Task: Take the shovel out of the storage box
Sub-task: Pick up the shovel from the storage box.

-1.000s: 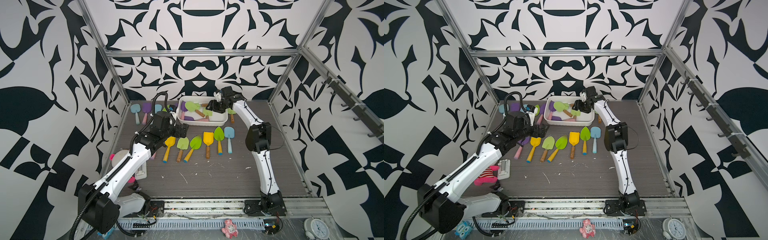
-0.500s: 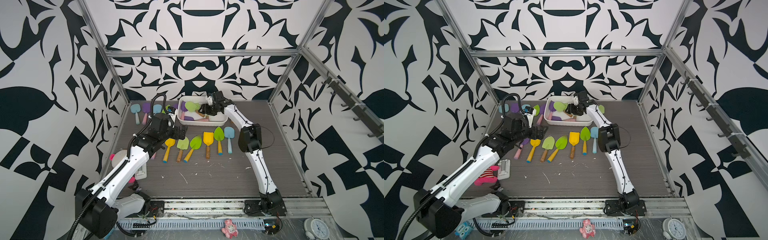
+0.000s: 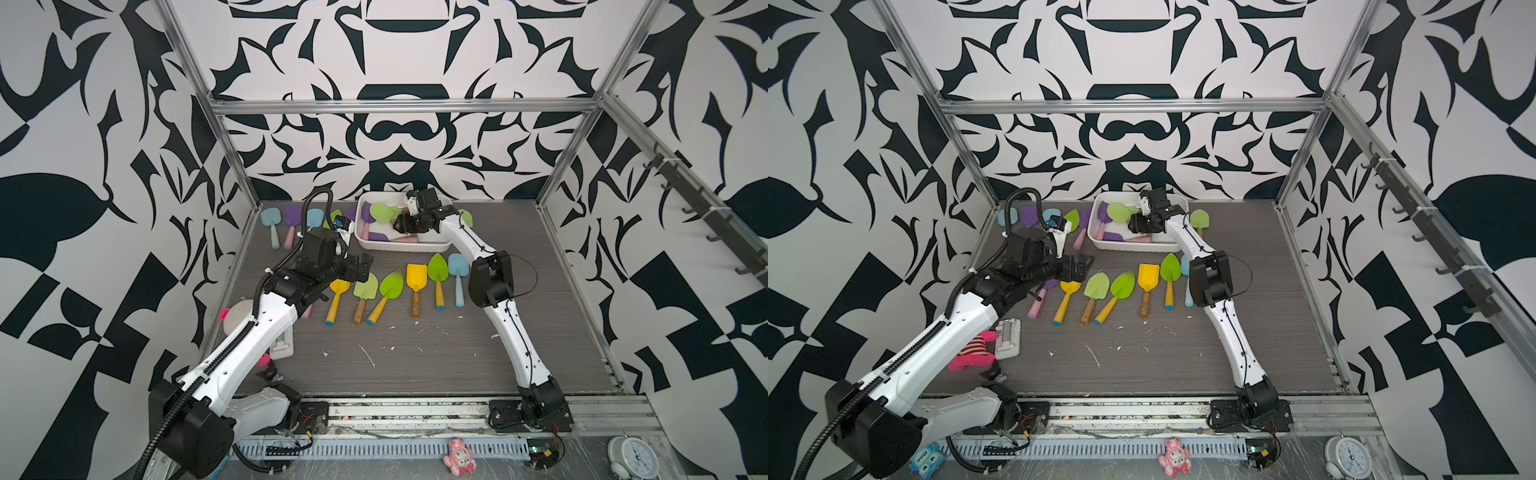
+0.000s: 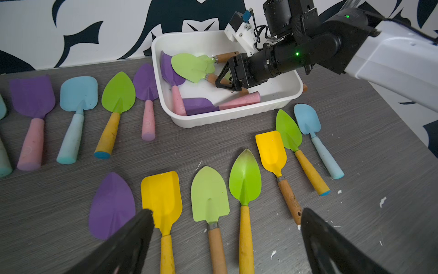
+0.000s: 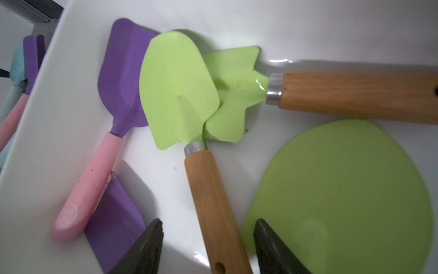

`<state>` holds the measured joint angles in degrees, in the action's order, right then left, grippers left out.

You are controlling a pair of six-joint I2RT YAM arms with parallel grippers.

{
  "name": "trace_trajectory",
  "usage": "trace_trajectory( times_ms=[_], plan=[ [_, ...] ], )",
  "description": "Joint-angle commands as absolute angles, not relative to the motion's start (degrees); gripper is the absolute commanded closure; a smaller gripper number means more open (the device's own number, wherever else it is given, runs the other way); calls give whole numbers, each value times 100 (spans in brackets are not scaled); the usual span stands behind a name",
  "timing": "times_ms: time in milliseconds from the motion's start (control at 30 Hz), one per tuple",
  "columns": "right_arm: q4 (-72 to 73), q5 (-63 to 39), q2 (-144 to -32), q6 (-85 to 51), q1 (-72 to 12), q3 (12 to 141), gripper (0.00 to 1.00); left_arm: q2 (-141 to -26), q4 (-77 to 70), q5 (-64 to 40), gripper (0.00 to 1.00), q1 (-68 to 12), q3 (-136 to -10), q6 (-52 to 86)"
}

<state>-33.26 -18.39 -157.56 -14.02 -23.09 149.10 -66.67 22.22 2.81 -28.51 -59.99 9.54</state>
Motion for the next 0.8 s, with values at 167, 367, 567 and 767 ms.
trace_trajectory(
  times_ms=[167, 367, 567, 767],
  plan=[
    [-3710, -1323, -15779, -700, -2520, 15419, 45, -6517, 2411, 378, 1, -2859, -5964, 945],
    [-3956, -902, -15837, -341, -2610, 15434, 52, -6511, 2465, 421, 1, -2859, -5976, 958],
    [-4152, -512, -15909, -177, -2643, 15459, 62, -6502, 2519, 457, 1, -2858, -5968, 980],
    [-3992, -442, -15721, -207, -2670, 15303, 75, -6515, 2490, 491, 1, -2859, -5968, 1024]
  ],
)
